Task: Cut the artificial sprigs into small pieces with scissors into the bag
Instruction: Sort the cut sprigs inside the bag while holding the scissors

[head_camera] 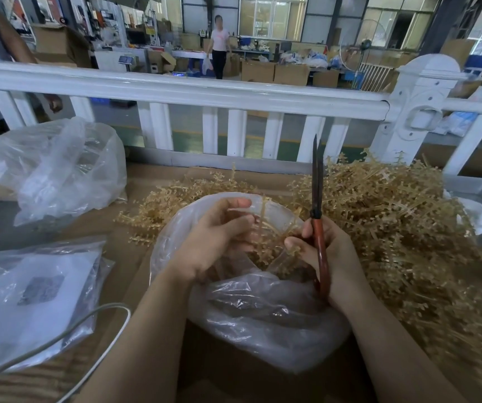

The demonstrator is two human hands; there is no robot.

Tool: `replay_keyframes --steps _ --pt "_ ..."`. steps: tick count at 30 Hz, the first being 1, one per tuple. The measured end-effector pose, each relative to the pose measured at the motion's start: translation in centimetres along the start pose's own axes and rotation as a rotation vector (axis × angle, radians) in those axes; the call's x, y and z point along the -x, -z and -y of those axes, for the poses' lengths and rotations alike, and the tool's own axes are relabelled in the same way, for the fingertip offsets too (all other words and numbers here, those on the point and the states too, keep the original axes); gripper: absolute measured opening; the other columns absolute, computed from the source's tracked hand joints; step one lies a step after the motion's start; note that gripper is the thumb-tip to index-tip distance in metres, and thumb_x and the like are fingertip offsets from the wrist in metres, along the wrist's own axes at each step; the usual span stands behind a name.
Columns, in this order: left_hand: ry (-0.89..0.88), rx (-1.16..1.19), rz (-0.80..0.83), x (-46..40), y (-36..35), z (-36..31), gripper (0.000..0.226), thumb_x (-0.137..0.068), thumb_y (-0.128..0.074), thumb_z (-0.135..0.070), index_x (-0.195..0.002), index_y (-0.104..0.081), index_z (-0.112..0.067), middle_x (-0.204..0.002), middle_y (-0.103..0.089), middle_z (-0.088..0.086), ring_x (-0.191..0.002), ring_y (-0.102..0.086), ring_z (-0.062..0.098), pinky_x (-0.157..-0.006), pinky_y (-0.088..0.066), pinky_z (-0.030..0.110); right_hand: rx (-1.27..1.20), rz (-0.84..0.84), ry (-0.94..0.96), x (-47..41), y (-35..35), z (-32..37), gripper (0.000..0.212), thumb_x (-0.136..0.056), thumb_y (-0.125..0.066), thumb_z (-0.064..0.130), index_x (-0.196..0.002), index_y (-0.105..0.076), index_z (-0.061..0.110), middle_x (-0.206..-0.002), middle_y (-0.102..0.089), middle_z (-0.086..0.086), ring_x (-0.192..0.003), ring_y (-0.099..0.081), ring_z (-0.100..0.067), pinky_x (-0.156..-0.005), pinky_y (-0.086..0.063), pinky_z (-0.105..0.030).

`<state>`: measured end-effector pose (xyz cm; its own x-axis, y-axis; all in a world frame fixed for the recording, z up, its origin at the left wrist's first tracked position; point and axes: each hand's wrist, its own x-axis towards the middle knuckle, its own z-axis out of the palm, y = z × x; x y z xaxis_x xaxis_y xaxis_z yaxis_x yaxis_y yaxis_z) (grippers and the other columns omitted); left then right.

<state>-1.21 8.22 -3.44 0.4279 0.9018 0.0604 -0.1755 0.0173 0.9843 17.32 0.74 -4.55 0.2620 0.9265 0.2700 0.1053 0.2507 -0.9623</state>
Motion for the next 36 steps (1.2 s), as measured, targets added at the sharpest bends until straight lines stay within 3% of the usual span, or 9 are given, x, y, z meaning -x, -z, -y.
replay_keyframes --steps 1,4,8,14,17,21,24,29,36 --pt "0.066 0.057 0.021 0.0 0.0 -0.1 0.014 -0.096 -0.059 -0.017 -0.108 -0.064 -0.013 -0.102 -0.069 0.016 -0.078 -0.070 0.022 -0.067 -0.059 0.034 -0.011 0.001 -0.002 0.0 0.0 0.0 0.035 -0.062 -0.081 0.024 -0.077 -0.052 0.013 -0.071 -0.062 0.007 -0.074 -0.061 -0.016 -0.077 -0.052 -0.038" --pt "0.170 -0.004 0.149 0.2 0.0 -0.3 0.048 -0.081 -0.071 -0.052 -0.103 -0.069 -0.009 -0.098 -0.073 0.016 -0.076 -0.070 0.024 -0.062 -0.057 0.029 -0.040 0.025 0.002 -0.1 0.0 -0.2 0.032 -0.068 -0.081 0.016 -0.079 -0.051 0.012 -0.069 -0.063 0.009 -0.069 -0.063 -0.007 -0.072 -0.054 -0.026" --pt "0.162 -0.139 0.214 0.4 -0.8 0.0 0.013 -0.077 -0.084 -0.020 -0.087 -0.077 -0.016 -0.089 -0.076 0.010 -0.076 -0.072 0.021 -0.066 -0.058 0.029 0.001 0.034 -0.001 -0.1 0.2 -0.7 0.029 -0.078 -0.081 0.006 -0.079 -0.054 0.017 -0.071 -0.068 0.007 -0.068 -0.066 -0.009 -0.065 -0.055 -0.026" --pt "0.159 0.191 0.059 0.2 -0.2 -0.6 0.014 -0.066 -0.079 -0.014 -0.078 -0.079 -0.008 -0.073 -0.073 0.006 -0.053 -0.064 0.007 -0.044 -0.051 0.015 -0.086 0.057 0.009 -0.1 0.7 -0.7 0.023 -0.092 -0.070 0.003 -0.085 -0.051 0.015 -0.081 -0.076 -0.007 -0.066 -0.065 -0.013 -0.057 -0.051 -0.020" --pt "0.171 0.258 0.048 0.3 0.1 -0.9 0.006 -0.069 -0.075 -0.014 -0.071 -0.079 -0.010 -0.072 -0.073 0.003 -0.053 -0.065 0.006 -0.045 -0.052 0.015 -0.085 0.098 0.025 -0.1 0.6 -0.3 0.022 -0.080 -0.076 0.016 -0.084 -0.056 0.023 -0.101 -0.078 -0.011 -0.082 -0.073 -0.010 -0.069 -0.054 -0.018" --pt "0.232 0.286 0.078 0.5 0.2 -1.0 0.007 -0.069 -0.076 -0.013 -0.073 -0.079 -0.008 -0.073 -0.073 0.005 -0.054 -0.066 0.007 -0.045 -0.053 0.016 0.081 0.075 0.044 0.1 0.1 -0.2 0.033 -0.064 -0.094 0.037 -0.075 -0.065 0.047 -0.107 -0.076 -0.004 -0.097 -0.072 -0.023 -0.087 -0.060 -0.034" --pt "0.262 0.286 0.124 0.5 0.1 -1.0 0.008 -0.071 -0.075 -0.011 -0.077 -0.078 -0.006 -0.073 -0.072 0.005 -0.053 -0.065 0.007 -0.045 -0.053 0.016 0.140 0.015 0.088 0.1 0.1 0.0 0.031 -0.062 -0.087 0.043 -0.080 -0.065 0.052 -0.106 -0.074 -0.002 -0.087 -0.069 -0.017 -0.077 -0.055 -0.019" --pt "0.252 0.224 0.203 0.6 0.0 -0.9 0.006 -0.072 -0.075 -0.014 -0.074 -0.078 -0.009 -0.074 -0.072 0.004 -0.055 -0.065 0.006 -0.046 -0.053 0.016 0.077 0.055 0.040 0.2 -0.3 0.1 0.028 -0.066 -0.083 0.036 -0.075 -0.064 0.054 -0.094 -0.075 0.016 -0.087 -0.072 -0.004 -0.073 -0.054 -0.018" --pt "0.230 0.205 0.122 0.7 0.0 -1.1 0.039 -0.068 -0.077 -0.010 -0.104 -0.062 -0.007 -0.075 -0.070 0.008 -0.054 -0.063 0.013 -0.046 -0.054 0.019 -0.127 0.047 -0.048 0.4 -0.1 0.2 0.024 -0.070 -0.079 0.033 -0.082 -0.059 0.027 -0.077 -0.075 -0.005 -0.075 -0.059 -0.035 -0.048 -0.043 -0.020"
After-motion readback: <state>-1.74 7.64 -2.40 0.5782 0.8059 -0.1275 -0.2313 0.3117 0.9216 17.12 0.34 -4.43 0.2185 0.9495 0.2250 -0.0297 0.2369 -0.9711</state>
